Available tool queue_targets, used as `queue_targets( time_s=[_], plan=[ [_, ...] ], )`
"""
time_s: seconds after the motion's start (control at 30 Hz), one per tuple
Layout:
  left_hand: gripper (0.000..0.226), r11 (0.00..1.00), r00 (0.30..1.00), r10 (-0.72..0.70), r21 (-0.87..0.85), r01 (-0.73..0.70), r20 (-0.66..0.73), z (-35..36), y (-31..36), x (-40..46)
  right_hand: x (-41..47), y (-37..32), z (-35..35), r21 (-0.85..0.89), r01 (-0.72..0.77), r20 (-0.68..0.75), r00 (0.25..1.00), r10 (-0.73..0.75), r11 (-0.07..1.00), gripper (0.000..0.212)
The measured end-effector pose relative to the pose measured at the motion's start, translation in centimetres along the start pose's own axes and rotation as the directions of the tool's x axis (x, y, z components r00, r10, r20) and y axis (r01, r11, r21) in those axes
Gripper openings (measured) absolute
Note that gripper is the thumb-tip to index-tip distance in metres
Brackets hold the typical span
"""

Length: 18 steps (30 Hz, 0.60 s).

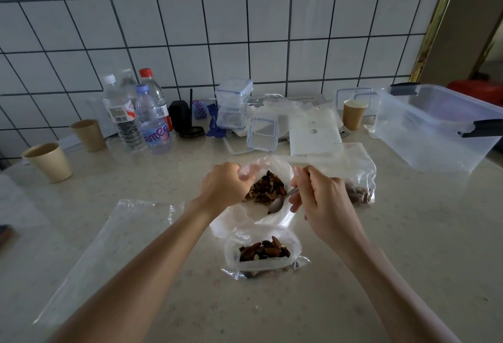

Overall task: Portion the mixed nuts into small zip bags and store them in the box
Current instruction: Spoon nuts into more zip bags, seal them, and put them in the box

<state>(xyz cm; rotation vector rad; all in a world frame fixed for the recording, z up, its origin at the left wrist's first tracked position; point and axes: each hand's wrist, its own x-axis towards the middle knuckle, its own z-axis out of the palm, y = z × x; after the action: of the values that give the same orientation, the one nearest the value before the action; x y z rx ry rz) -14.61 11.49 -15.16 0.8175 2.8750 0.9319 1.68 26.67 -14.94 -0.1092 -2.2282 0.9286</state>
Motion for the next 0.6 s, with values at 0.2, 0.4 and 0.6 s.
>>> queue_targets(
  time_s=[0.2, 0.4, 0.6],
  plan=[
    [0.037, 0.999, 0.997, 0.016, 0.030, -0.014, -0.079, 0.2, -0.3, -1.2, 0.4, 0.5, -0.6, 0.185, -0.213, 0.014, 0.977, 0.214, 0.959, 0.042],
    [0.036, 0.999, 0.990, 0.015, -0.049, -0.023, -0.141, 0.4, 0.0, -2.3, 0.9, 1.0, -1.0, 0.379, -0.571, 0.264, 0.821, 0.507, 0.728, 0.042],
    [0.029, 0.997, 0.982, -0.017, -0.076, 0.002, -0.190, 0.2, -0.5, -3.0, 0.8, 1.3, -0.7, 0.358, -0.568, 0.256, 0.823, 0.508, 0.741, 0.030]
  ],
)
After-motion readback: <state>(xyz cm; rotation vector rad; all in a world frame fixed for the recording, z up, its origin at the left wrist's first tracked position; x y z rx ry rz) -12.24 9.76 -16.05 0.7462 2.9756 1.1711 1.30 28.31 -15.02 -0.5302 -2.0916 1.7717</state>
